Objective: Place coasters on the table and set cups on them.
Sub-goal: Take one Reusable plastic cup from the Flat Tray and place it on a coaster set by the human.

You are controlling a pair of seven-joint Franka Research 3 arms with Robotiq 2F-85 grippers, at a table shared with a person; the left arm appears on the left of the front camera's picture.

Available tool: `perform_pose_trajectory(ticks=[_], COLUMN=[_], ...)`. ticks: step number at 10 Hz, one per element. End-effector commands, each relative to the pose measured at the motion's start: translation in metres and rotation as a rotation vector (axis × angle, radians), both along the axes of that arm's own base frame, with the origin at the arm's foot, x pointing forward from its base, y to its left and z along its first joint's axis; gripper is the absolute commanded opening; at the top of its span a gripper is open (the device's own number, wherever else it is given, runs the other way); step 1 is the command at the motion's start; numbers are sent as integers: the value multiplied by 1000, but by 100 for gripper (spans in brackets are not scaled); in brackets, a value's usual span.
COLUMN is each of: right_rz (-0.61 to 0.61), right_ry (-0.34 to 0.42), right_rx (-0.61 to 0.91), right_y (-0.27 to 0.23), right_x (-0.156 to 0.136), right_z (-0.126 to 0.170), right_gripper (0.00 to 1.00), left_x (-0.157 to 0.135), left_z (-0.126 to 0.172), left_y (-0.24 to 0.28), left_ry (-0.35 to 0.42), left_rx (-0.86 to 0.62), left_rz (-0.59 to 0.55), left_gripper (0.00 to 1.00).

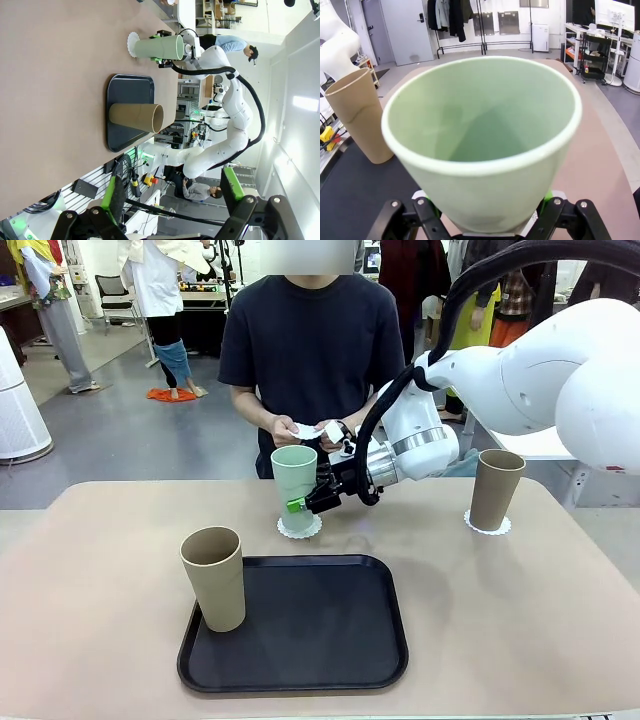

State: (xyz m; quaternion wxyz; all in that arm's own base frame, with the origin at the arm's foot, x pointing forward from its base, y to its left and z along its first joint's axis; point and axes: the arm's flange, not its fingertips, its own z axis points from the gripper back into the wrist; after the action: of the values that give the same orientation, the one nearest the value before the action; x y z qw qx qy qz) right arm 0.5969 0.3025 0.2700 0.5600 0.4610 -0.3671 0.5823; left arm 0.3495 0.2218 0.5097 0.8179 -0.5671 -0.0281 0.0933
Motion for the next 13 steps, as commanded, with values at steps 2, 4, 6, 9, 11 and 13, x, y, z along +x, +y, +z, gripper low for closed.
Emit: perform_pose_trajectory(ticks=[2,4,6,9,11,13], right_rz=[5,0,4,9,13,22], right_ry=[-10,0,-1,-4,-9,-14], right_rx=[15,13,14,6,1,-18], right_y=[1,0,1,2,3,3], right_x=[17,19,21,21,21,20], right_z=[-10,-19,-20,-22,-22,-23], right_gripper=[83,83,83,100,100,100], left_x=[1,1,1,1,1,1], left_z=[1,1,1,1,1,1], left_y=[0,0,0,0,0,0], left_ry=[-14,-14,-14,-14,-14,-14], left_rx=[-4,-4,-4,-4,-4,-4], left_rz=[15,15,15,15,15,15], left_gripper=[100,100,100,100,100,100])
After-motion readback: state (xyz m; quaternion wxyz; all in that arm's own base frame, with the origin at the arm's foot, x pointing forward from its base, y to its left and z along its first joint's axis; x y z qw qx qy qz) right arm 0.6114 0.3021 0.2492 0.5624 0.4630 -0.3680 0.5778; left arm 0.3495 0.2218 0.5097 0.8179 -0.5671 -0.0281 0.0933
